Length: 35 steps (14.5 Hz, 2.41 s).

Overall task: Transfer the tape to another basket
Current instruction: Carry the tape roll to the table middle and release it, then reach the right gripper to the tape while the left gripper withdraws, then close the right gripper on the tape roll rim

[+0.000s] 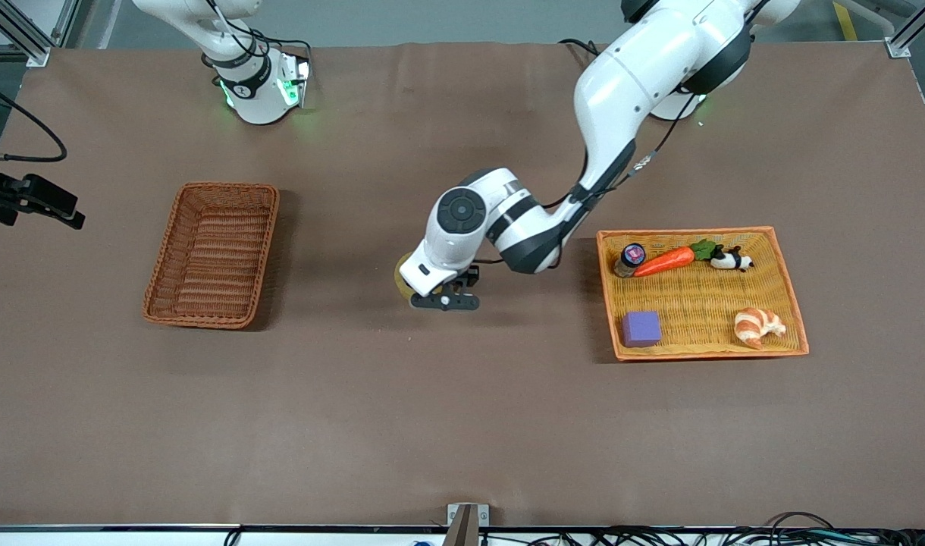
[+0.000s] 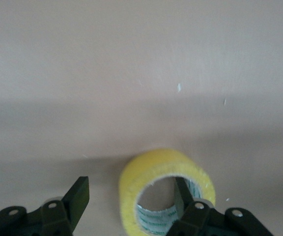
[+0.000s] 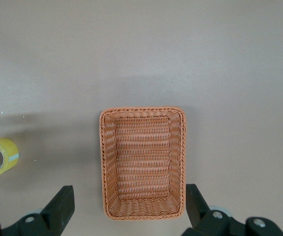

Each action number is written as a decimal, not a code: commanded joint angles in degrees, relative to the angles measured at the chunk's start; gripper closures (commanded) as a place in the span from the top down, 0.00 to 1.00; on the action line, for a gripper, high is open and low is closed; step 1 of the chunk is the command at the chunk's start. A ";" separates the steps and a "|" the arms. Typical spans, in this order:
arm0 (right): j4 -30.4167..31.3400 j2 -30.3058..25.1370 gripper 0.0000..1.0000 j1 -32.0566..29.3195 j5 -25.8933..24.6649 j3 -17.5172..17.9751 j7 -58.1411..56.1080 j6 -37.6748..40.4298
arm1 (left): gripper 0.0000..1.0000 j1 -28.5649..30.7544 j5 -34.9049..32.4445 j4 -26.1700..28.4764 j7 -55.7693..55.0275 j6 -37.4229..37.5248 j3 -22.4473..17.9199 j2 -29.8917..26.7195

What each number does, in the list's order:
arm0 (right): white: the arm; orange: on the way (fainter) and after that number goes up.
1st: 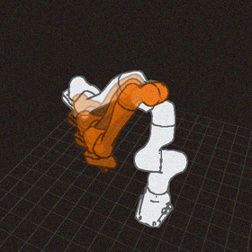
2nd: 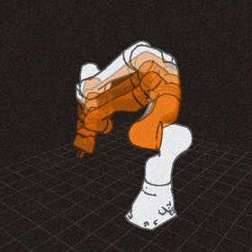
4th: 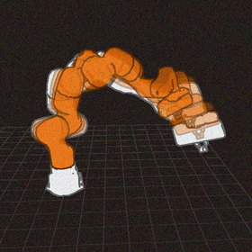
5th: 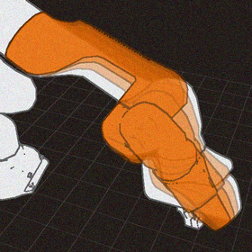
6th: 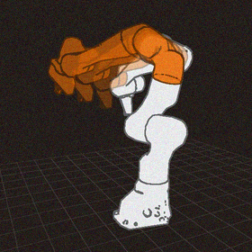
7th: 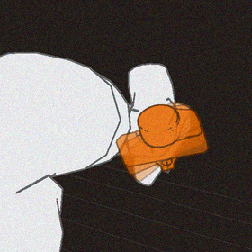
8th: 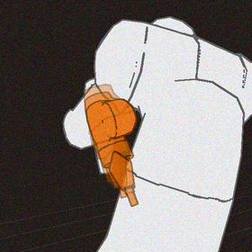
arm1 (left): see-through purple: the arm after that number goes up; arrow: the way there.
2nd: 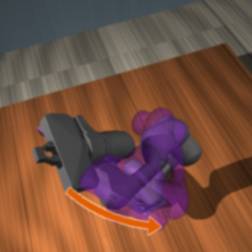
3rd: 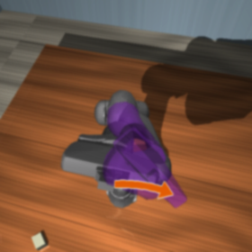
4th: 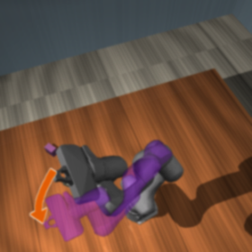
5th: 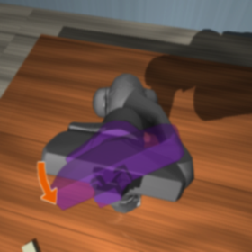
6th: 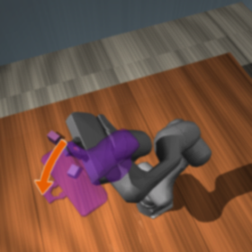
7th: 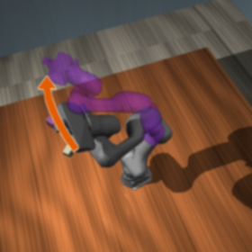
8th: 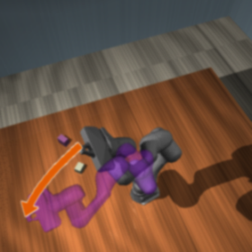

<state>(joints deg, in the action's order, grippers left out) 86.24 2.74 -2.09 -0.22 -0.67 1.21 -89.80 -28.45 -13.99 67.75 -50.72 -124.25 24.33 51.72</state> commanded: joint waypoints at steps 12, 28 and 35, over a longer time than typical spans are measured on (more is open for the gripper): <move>7.44 11.66 1.00 4.63 1.01 22.01 16.80 -19.52 | 1.00 23.61 9.82 13.99 24.24 18.25 -4.89 -31.93; 14.92 34.79 1.00 18.18 -20.78 24.48 38.06 -43.78 | 1.00 25.73 17.24 30.78 48.61 19.48 -22.66 -52.77; 14.84 37.34 0.60 17.74 -26.67 24.57 40.45 -44.32 | 1.00 24.85 15.31 30.08 48.70 21.42 -22.75 -51.72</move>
<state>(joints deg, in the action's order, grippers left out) 101.46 39.53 16.27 -24.93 23.20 40.07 -133.82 -2.84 2.33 97.27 -2.76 -103.45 2.08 0.57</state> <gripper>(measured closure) 0.220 0.000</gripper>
